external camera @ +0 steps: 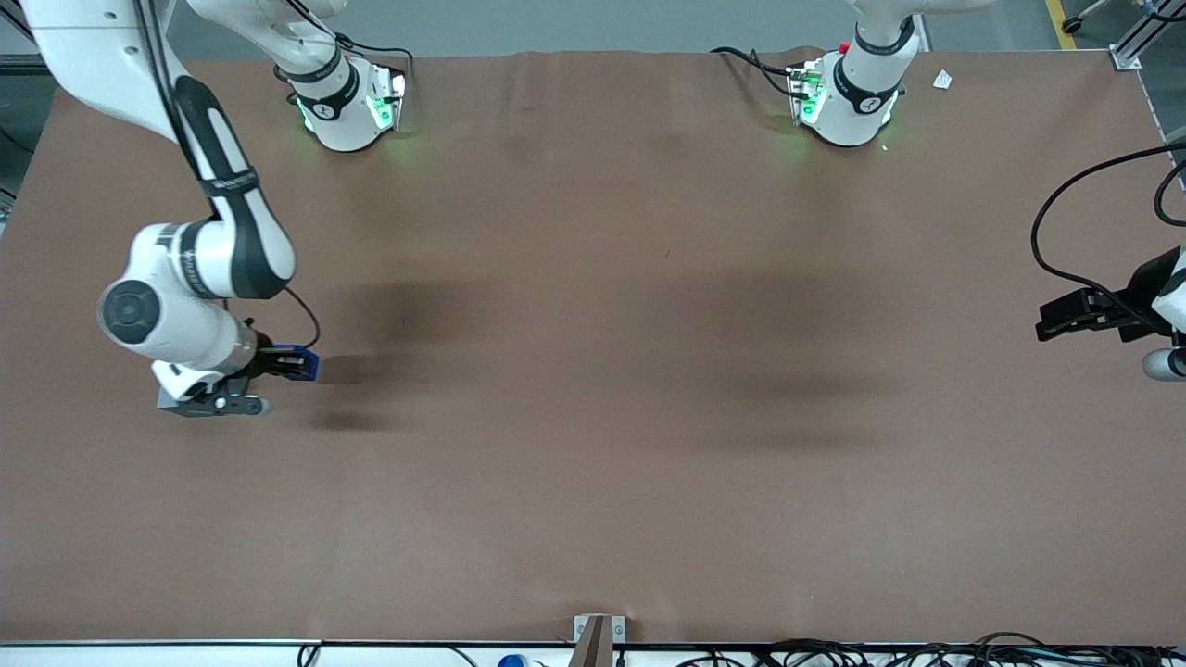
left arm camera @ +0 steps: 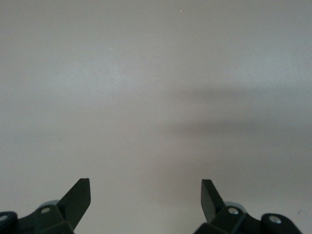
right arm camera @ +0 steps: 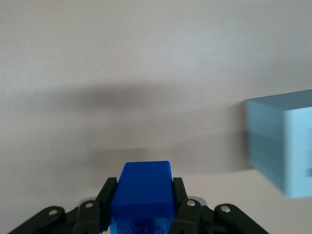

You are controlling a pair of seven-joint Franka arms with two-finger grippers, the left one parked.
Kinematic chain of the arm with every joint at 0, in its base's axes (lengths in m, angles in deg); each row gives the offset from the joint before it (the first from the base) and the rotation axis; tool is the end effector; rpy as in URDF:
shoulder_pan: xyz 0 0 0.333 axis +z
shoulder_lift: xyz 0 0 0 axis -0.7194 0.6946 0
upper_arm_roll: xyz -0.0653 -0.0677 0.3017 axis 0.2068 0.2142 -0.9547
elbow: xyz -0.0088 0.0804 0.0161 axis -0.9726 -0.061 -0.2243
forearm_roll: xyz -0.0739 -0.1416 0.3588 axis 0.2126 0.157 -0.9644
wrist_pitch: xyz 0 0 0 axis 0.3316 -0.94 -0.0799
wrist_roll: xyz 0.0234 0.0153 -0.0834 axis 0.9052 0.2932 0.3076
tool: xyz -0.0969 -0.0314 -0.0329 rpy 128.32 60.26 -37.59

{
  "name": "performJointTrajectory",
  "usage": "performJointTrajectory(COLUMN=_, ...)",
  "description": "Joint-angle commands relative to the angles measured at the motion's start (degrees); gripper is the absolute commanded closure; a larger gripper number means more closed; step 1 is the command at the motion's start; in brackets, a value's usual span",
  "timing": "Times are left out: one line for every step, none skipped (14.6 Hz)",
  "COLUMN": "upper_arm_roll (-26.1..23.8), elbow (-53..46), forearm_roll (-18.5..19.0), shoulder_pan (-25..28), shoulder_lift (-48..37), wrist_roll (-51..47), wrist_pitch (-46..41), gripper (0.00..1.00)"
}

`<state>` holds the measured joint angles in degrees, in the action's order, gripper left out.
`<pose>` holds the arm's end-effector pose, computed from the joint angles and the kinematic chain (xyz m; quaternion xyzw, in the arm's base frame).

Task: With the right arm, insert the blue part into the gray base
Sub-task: 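Carry the blue block over the gray base's opening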

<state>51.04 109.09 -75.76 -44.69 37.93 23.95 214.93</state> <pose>0.6041 -0.0078 0.2841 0.9979 -0.0503 -0.0413 0.0076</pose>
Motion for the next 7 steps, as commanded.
performJointTrajectory(upper_arm_roll=-0.7, elbow=-2.3, forearm_roll=0.4, shoulder_pan=-3.0, shoulder_lift=-2.0, wrist_roll=0.2, wrist_pitch=-3.4, gripper=0.96)
performJointTrajectory(upper_arm_roll=-0.7, elbow=-2.8, forearm_roll=0.4, shoulder_pan=-3.7, shoulder_lift=-2.2, wrist_roll=0.2, wrist_pitch=-3.9, gripper=0.96)
performJointTrajectory(upper_arm_roll=-0.7, elbow=-3.3, forearm_roll=0.4, shoulder_pan=-4.7, shoulder_lift=-2.2, wrist_roll=0.3, wrist_pitch=-4.2, gripper=0.96)
performJointTrajectory(upper_arm_roll=-0.7, elbow=-3.7, forearm_roll=0.4, shoulder_pan=-5.6, shoulder_lift=-2.2, wrist_roll=0.9, wrist_pitch=-4.3, gripper=0.97)
performJointTrajectory(upper_arm_roll=-0.7, elbow=-4.2, forearm_roll=0.4, shoulder_pan=-6.9, shoulder_lift=-2.1, wrist_roll=2.7, wrist_pitch=-4.3, gripper=0.97)
performJointTrajectory(upper_arm_roll=-0.7, elbow=-4.8, forearm_roll=0.4, shoulder_pan=-8.9, shoulder_lift=-2.0, wrist_roll=5.5, wrist_pitch=-4.3, gripper=0.97)
performJointTrajectory(upper_arm_roll=-0.7, elbow=-5.1, forearm_roll=0.4, shoulder_pan=-10.4, shoulder_lift=-2.0, wrist_roll=8.1, wrist_pitch=-4.3, gripper=0.97)
